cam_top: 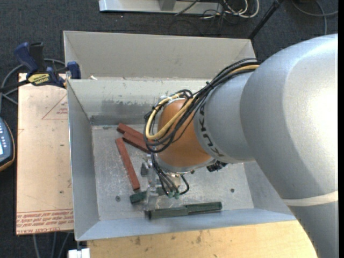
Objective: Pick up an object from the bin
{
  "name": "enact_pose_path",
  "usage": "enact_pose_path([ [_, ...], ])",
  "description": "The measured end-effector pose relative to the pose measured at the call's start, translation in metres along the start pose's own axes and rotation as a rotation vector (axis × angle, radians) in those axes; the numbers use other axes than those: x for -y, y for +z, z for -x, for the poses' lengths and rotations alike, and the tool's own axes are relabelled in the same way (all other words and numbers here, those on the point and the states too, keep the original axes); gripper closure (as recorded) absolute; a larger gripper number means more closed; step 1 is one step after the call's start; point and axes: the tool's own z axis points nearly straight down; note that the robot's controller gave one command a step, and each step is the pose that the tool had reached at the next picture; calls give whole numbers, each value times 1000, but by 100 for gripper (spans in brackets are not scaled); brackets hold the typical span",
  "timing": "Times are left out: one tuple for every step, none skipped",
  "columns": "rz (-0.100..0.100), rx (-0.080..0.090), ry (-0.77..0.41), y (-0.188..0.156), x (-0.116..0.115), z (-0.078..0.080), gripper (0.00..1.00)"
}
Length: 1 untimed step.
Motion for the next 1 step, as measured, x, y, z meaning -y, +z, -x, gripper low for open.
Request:
enact_pose_path([
  [3,10,-144,-2,-1,-7,0],
])
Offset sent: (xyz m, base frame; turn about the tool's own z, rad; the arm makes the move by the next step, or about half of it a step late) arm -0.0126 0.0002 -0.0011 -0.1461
